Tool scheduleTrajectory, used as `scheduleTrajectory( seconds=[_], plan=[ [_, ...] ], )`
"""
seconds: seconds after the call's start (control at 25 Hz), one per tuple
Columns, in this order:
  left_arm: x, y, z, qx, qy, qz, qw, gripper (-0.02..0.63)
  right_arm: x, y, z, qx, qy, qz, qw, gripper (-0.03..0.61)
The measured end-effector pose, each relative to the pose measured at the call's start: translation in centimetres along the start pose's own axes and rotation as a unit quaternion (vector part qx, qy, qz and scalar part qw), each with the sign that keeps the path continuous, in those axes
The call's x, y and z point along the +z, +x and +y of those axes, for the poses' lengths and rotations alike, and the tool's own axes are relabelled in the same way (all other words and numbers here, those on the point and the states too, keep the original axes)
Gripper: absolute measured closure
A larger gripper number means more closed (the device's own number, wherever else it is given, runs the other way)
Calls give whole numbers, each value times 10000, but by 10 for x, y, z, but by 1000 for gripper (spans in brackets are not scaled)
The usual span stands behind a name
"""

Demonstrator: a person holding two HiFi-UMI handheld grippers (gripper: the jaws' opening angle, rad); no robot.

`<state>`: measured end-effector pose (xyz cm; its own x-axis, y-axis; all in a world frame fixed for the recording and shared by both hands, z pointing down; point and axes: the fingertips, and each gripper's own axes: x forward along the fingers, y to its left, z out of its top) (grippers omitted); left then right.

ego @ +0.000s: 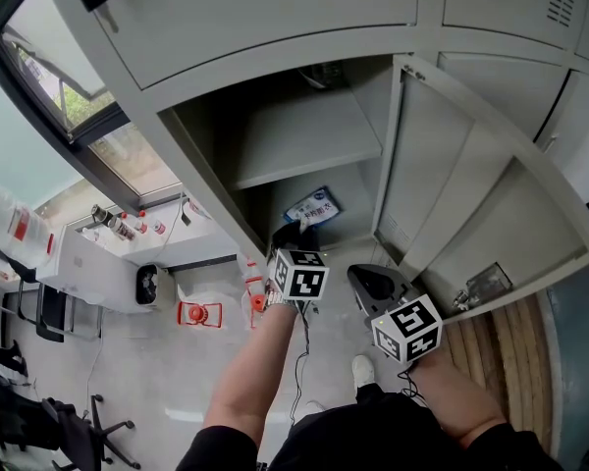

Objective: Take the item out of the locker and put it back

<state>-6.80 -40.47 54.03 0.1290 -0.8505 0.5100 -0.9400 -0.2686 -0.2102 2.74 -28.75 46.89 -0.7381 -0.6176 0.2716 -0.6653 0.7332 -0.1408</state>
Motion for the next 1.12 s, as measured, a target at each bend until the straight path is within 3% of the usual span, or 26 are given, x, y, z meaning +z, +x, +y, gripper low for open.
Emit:
scheduleTrajectory(
  seconds=[0.64, 1.12],
  plan=[
    [11, -23, -1, -127, -142, -335, 9993, 552, 3, -1, 10, -20, -25, -25, 10000, 526],
    [2, -81, -18, -448, -146, -535, 9975, 552, 6, -18, 37, -181, -38, -123, 9998, 526]
  ],
)
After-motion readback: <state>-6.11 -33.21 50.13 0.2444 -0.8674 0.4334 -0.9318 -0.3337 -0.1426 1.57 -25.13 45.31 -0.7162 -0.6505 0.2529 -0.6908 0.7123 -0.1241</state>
